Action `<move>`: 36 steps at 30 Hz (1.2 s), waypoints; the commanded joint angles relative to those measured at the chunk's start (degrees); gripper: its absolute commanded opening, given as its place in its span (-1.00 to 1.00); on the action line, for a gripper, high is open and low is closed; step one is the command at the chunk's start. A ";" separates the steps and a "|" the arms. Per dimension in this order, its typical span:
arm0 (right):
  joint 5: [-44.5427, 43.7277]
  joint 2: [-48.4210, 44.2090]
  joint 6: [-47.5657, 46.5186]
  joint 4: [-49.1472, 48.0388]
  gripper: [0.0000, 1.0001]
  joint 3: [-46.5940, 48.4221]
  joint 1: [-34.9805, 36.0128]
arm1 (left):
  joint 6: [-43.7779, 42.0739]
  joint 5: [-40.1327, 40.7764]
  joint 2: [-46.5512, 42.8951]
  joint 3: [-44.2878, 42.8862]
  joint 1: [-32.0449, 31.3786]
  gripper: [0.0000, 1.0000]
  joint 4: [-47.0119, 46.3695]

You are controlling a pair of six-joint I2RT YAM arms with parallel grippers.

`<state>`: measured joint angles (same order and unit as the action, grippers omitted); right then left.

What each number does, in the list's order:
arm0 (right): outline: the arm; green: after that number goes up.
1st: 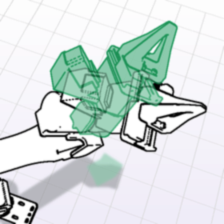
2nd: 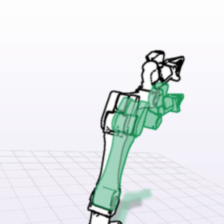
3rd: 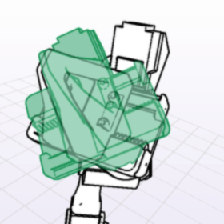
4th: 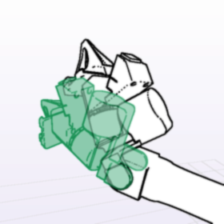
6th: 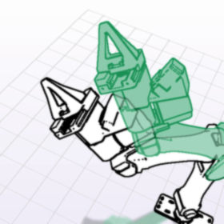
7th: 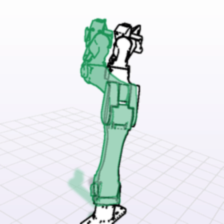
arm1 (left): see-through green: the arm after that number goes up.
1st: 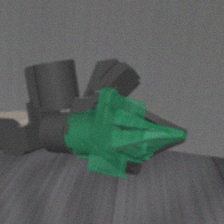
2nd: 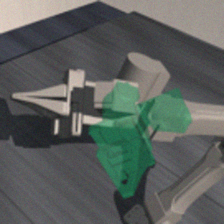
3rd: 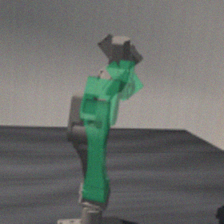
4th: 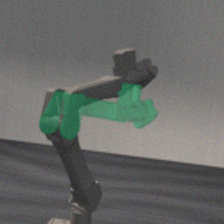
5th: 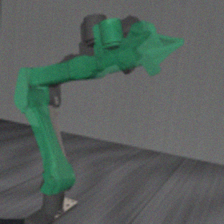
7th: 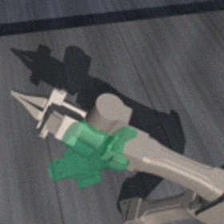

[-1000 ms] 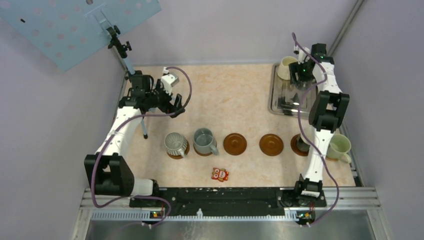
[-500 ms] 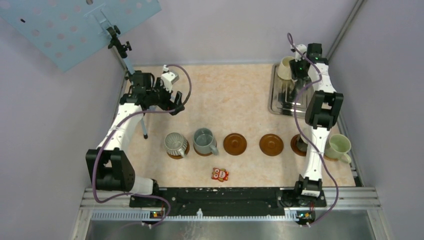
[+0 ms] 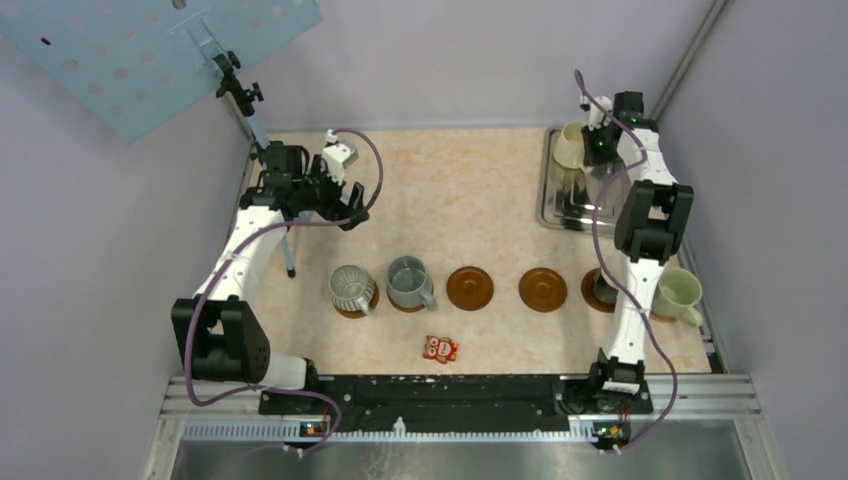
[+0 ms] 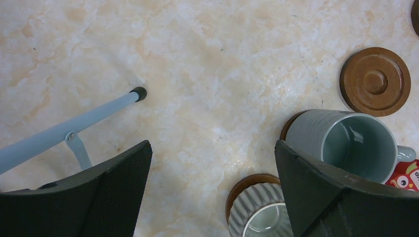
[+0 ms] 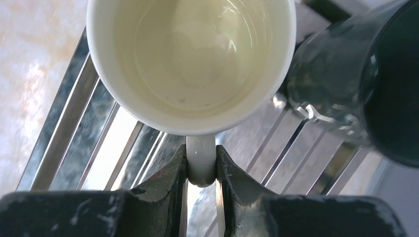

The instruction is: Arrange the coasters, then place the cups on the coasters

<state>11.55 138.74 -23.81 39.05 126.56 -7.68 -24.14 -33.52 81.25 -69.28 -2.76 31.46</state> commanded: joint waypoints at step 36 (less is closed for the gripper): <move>-0.15 -21.08 -1.93 3.14 -0.33 -32.29 0.39 | -0.45 0.94 -3.37 1.82 -0.14 0.98 -2.02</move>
<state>11.11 116.44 -25.15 42.06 89.86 -7.62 -25.06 -33.15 78.50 -66.96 -2.74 31.22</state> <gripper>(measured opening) 0.339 0.987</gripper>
